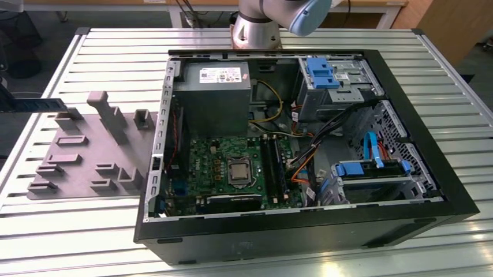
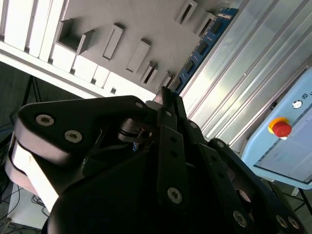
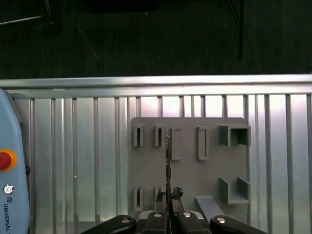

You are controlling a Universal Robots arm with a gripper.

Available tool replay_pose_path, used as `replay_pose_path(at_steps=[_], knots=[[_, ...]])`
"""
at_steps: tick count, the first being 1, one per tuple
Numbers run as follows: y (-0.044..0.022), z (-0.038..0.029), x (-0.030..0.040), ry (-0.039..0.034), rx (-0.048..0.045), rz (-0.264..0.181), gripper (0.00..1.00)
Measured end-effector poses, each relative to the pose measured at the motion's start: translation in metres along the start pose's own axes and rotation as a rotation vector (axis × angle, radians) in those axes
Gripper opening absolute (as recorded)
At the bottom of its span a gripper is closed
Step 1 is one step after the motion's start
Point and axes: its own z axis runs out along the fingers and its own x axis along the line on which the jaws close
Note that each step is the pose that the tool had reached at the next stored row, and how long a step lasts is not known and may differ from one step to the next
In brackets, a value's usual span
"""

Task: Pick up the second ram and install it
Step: 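Pick up the second ram and move it above second insertion slot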

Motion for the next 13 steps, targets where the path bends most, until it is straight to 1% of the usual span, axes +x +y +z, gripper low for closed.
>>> replay_pose_path(at_steps=[13], knots=[[0.0000,-0.0004,0.0000,0.0001,-0.0001,0.000,0.14]])
